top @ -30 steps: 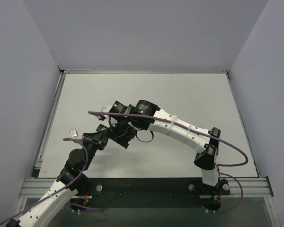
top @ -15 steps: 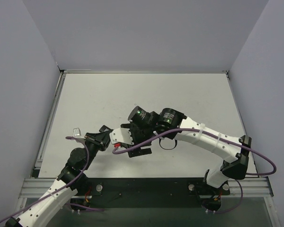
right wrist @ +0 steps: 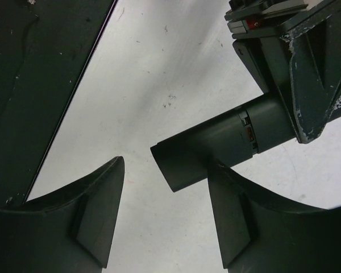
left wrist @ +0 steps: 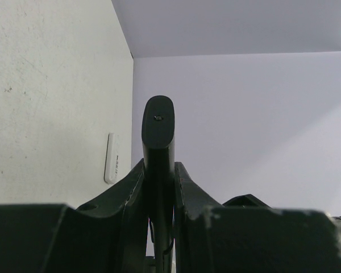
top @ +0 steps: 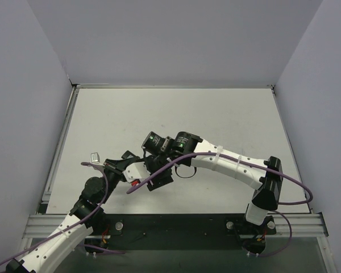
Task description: Load the batteries into the remote control
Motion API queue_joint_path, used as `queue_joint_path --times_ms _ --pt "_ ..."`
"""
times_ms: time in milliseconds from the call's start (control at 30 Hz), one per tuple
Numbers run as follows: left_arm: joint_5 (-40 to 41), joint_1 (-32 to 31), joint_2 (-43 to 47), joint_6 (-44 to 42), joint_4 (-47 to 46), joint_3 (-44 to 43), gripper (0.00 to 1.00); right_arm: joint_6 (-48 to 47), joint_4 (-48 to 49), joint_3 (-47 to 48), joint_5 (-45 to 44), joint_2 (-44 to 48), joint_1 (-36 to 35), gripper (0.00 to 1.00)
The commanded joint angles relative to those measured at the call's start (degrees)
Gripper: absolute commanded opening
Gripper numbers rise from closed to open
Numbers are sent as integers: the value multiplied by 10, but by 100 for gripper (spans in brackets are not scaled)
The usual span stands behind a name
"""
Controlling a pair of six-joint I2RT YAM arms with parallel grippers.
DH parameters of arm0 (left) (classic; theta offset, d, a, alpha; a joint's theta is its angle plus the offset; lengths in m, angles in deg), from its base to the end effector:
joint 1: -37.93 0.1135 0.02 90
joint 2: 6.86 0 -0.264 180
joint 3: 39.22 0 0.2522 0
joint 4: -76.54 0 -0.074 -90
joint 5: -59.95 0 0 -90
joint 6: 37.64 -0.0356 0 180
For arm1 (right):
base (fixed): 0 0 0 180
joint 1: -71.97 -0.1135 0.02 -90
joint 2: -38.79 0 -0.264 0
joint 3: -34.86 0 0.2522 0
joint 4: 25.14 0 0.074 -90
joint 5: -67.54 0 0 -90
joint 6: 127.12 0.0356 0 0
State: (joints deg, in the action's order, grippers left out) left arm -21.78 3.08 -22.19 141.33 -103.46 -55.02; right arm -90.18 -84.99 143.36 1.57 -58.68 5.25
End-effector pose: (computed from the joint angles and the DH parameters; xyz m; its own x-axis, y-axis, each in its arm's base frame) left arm 0.1070 -0.0683 0.1863 -0.4473 -0.8942 -0.0168 0.0148 0.0114 -0.9998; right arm 0.1337 0.3474 0.3433 0.5765 -0.5072 -0.6407 -0.8056 -0.4837 -0.3421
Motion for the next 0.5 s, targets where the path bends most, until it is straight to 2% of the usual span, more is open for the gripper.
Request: queue_joint_path --times_ms 0,467 --pt "-13 -2 2 3 -46 6 0 -20 -3 23 23 -8 7 54" --pt "-15 -2 12 23 -59 -12 0 -3 14 -10 -5 -28 9 38"
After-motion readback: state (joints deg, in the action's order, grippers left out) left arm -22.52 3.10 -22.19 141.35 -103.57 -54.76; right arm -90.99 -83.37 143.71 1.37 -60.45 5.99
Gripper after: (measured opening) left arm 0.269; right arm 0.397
